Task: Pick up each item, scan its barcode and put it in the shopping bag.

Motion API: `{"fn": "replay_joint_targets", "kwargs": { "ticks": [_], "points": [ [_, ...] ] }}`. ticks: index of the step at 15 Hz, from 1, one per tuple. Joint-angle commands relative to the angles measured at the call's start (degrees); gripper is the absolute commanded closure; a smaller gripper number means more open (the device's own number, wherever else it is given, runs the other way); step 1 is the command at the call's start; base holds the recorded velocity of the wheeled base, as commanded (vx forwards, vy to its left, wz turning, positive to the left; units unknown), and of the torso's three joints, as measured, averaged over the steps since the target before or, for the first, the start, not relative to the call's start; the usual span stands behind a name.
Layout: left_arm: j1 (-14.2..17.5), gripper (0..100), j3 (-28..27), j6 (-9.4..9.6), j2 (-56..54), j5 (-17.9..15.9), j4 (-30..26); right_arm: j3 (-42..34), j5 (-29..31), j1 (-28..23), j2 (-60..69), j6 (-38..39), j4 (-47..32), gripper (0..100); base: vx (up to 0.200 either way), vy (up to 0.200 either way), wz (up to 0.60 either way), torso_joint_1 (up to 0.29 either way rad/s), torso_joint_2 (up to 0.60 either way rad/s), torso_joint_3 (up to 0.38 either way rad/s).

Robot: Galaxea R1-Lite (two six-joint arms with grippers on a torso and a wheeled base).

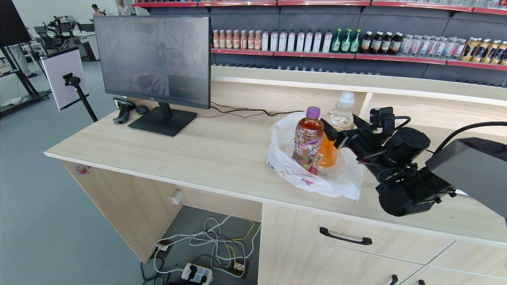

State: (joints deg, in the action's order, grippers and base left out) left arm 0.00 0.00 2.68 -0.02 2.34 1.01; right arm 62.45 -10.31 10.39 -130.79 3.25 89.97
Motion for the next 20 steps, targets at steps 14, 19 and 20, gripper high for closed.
{"fn": "replay_joint_targets", "kwargs": {
  "ticks": [14,19,20],
  "points": [
    [0.00,0,0.00,-0.13,0.02,0.03,-0.22,-29.67,0.03,2.27,25.15,-2.64,0.03,0,0.000,0.000,0.00,0.000,0.00,0.000],
    [0.00,0,0.00,-1.98,0.02,0.03,-0.22,-55.33,0.03,3.15,44.57,-4.49,0.03,0,0.000,0.000,0.00,0.000,0.00,0.000],
    [0.00,0,0.00,-1.98,0.02,0.03,-0.22,-61.31,0.03,3.15,49.14,-4.57,0.03,0,0.000,0.000,0.00,0.000,0.00,0.000]
  ]
}}
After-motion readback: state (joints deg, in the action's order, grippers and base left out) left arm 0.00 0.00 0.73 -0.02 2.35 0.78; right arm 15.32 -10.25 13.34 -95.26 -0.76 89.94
